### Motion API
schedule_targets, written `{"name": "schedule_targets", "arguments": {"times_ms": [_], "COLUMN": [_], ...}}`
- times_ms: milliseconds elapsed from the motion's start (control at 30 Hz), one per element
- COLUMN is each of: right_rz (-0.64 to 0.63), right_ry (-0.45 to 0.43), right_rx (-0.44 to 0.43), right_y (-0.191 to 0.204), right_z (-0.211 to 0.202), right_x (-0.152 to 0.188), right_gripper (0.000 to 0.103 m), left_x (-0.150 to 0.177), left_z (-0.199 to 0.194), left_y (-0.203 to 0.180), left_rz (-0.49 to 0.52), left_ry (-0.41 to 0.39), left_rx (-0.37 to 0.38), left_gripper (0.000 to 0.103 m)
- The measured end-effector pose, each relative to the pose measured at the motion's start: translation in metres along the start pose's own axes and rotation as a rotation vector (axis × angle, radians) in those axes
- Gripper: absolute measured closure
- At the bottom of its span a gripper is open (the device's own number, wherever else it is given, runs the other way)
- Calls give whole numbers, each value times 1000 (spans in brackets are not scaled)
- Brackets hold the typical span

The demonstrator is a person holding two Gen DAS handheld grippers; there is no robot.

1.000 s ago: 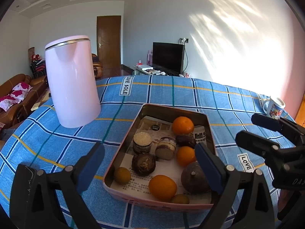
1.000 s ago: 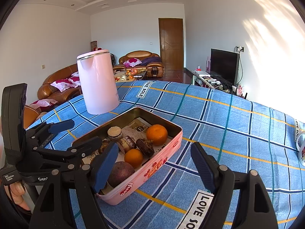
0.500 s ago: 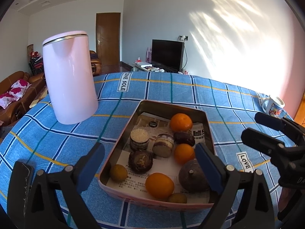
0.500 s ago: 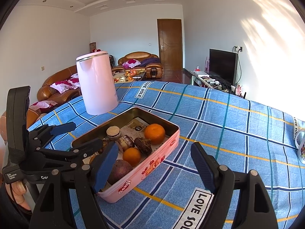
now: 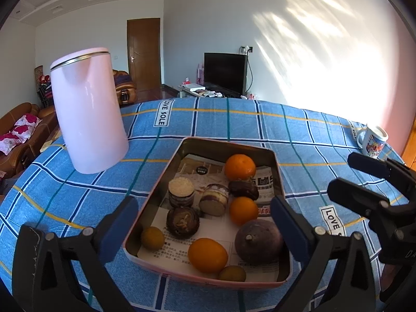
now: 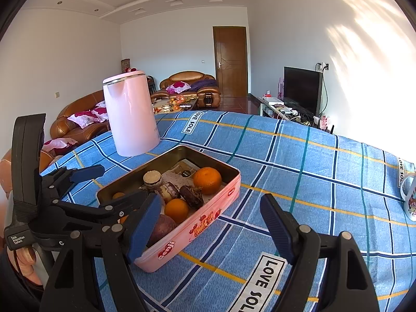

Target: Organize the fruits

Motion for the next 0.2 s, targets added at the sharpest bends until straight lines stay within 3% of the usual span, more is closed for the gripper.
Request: {"name": "schedule_targets", "arguments": {"times_ms": [200], "right_rz": [9], "right_ry": [3], "right_rx": [5], "right_y": [-5], "right_z": [-3], "right_x": [3], "right_gripper": [24], "left_x": [0], "left_z": [-2], "left_y": [-6], "left_rz": [19], "left_ry": [-9], "left_rx": [10], "left_gripper": [0]}}
Point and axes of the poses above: each gripper's, at about its wrist camera, not at the fingertips, and z roughly the way its jaws point, y to its left, x to its underside, the point moved 5 cm from there along z, roughly the way its jaws point, and after that the axes turned 4 degrees about -z, right-handed, at the moved point
